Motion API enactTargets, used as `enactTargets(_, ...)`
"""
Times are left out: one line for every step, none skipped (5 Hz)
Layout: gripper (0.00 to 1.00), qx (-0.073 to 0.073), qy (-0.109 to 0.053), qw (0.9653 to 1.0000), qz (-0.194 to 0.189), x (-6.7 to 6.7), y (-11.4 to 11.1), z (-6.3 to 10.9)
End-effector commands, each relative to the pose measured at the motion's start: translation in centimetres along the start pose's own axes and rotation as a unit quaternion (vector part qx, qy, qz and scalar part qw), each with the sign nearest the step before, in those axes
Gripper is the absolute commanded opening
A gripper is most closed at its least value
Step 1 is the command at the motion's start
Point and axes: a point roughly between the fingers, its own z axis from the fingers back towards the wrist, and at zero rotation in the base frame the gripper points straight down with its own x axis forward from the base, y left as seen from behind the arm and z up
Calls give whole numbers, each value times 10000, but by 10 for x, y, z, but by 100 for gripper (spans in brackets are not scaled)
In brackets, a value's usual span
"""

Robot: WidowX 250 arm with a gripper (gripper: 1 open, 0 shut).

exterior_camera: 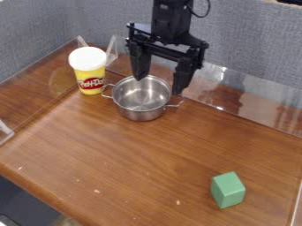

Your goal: Put green object to the left side of the table

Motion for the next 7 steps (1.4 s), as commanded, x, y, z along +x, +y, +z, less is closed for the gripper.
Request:
enactTargets(100, 0, 79, 9998, -157, -3, -8, -9)
enactTargets(100, -24, 136, 9982, -578, -15, -30, -19)
enactTargets(100, 21, 52, 9941, -1082, -26, -64, -26)
enactTargets(100, 83, 55, 9899, -1414, -35, -95, -39)
enactTargets(100, 133, 128, 9874, -1573, -38, -116, -53)
enactTargets(100, 162, 238, 9848, -1714, -42, -125, -69)
enactTargets(100, 223, 362, 9835, -1756, -41, -127, -85)
